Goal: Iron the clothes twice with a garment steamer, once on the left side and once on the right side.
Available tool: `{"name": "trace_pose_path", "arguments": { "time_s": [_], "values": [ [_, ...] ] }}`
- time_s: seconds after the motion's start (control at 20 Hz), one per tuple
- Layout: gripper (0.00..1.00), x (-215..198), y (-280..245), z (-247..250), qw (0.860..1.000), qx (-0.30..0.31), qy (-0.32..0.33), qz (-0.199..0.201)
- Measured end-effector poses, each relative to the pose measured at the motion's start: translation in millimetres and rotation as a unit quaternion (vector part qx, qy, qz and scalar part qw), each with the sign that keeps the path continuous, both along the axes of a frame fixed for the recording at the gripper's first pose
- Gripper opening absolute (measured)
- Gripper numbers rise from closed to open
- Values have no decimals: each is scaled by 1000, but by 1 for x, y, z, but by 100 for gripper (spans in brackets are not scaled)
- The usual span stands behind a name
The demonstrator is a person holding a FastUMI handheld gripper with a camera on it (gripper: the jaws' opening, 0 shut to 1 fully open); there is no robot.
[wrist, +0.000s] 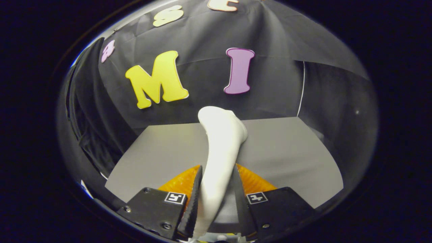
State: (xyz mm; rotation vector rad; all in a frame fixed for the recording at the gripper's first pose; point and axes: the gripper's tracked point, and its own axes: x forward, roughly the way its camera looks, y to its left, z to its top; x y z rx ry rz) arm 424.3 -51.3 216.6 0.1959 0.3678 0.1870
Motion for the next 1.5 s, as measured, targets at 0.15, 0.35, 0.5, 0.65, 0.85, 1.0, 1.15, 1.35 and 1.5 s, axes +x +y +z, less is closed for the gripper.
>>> {"name": "trace_pose_path", "arguments": {
  "time_s": [0.15, 0.35, 0.5, 0.65, 0.85, 1.0, 1.15, 1.35, 1.5],
  "values": [
    [41, -3, 6, 11, 1000, 25, -12, -10],
    [38, -26, 22, 32, 998, 30, -53, -3],
    [36, -48, 40, 45, 995, 45, -89, 13],
    [33, -63, 48, 49, 992, 59, -111, 12],
    [33, -88, 58, 65, 986, 75, -147, 21],
    [32, -114, 70, 79, 981, 87, -172, 25],
    [32, -143, 86, 101, 977, 74, -200, 17],
    [32, -183, 121, 134, 971, 34, -238, 12],
    [32, -199, 159, 155, 967, 23, -255, 17]
  ]
}}
